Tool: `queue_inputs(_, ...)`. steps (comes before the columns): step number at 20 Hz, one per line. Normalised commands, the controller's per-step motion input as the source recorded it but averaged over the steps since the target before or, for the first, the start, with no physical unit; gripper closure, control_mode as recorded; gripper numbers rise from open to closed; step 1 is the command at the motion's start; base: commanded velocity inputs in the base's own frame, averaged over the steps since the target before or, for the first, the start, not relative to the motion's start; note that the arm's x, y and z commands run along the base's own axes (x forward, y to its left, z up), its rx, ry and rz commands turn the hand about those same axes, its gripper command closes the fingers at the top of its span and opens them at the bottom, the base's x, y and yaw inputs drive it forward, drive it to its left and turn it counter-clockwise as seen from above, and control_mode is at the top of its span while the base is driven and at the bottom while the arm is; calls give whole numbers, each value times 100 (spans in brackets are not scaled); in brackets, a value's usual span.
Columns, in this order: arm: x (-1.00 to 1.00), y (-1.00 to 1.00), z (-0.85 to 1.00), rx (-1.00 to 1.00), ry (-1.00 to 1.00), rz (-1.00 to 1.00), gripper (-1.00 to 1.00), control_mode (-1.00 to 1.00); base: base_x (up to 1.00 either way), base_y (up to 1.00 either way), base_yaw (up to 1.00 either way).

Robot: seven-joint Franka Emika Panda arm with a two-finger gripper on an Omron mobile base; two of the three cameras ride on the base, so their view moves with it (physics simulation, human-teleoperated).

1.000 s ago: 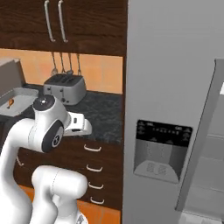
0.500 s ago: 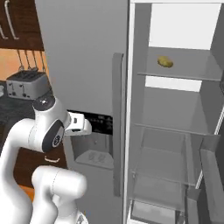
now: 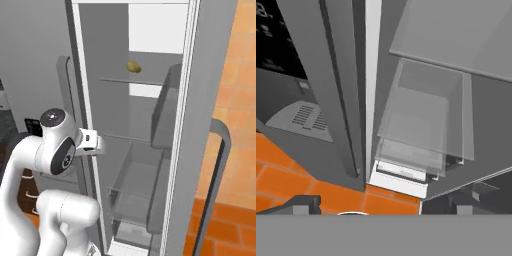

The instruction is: Place one potato and one chicken drumstick in each tupperware on the nearby counter, to pack two identical lunches.

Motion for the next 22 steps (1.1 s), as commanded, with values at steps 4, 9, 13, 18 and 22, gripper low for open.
queue_inputs(4, 0, 0, 0, 0, 0, 0, -100, 100, 8, -24, -7)
queue_inputs(9, 0, 0, 0, 0, 0, 0, -100, 100, 1, -50, -5)
queue_inputs(13, 0, 0, 0, 0, 0, 0, -100, 100, 7, -35, -1)
queue_inputs(18, 0, 0, 0, 0, 0, 0, -100, 100, 13, -23, 0)
queue_inputs(22, 0, 0, 0, 0, 0, 0, -100, 100, 12, -20, 0)
